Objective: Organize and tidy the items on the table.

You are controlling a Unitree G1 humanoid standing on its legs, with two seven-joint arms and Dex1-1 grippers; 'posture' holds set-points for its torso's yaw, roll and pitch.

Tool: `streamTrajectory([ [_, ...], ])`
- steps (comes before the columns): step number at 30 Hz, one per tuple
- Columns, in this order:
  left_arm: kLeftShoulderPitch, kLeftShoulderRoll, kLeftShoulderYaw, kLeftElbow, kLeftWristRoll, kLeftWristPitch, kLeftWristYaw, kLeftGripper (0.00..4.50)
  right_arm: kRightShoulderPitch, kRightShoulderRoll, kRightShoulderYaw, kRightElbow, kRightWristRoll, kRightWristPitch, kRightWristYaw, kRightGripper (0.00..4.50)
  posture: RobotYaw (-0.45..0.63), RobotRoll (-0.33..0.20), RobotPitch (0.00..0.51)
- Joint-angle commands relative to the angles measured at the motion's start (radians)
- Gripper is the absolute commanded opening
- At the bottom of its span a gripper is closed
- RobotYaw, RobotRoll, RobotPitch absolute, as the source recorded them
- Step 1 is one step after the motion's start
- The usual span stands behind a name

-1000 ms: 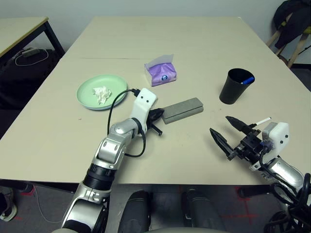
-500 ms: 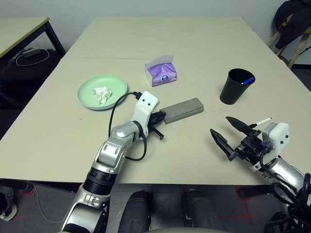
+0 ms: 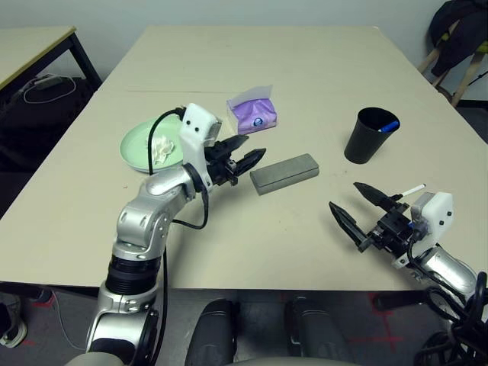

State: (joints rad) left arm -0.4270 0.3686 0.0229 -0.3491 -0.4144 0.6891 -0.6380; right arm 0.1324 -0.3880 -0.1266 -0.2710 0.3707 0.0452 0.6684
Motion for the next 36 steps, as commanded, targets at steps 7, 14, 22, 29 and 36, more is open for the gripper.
streamTrajectory([
  [7,0.117,0.042,-0.003,-0.107,-0.052,-0.107,-0.055,4.45,-0.048,-0.020,0.012,0.062,-0.007,-0.023,0.039,4.50,0.00,0.000,0.087],
  [14,0.198,0.080,-0.055,-0.116,-0.021,-0.187,-0.081,4.45,-0.050,-0.033,0.012,0.068,-0.008,-0.030,0.054,4.50,0.02,0.000,0.090],
  [22,0.268,0.106,-0.110,-0.127,-0.005,-0.252,-0.110,4.45,-0.054,-0.044,0.009,0.074,-0.008,-0.037,0.061,4.50,0.02,0.000,0.089],
  [29,0.278,0.095,-0.106,-0.119,0.002,-0.312,-0.093,4.45,-0.057,-0.050,0.012,0.077,-0.008,-0.040,0.069,4.50,0.02,0.000,0.092],
  [36,0.266,0.086,-0.103,-0.111,0.007,-0.346,-0.076,4.45,-0.060,-0.052,0.012,0.082,-0.010,-0.042,0.076,4.50,0.02,0.000,0.094],
])
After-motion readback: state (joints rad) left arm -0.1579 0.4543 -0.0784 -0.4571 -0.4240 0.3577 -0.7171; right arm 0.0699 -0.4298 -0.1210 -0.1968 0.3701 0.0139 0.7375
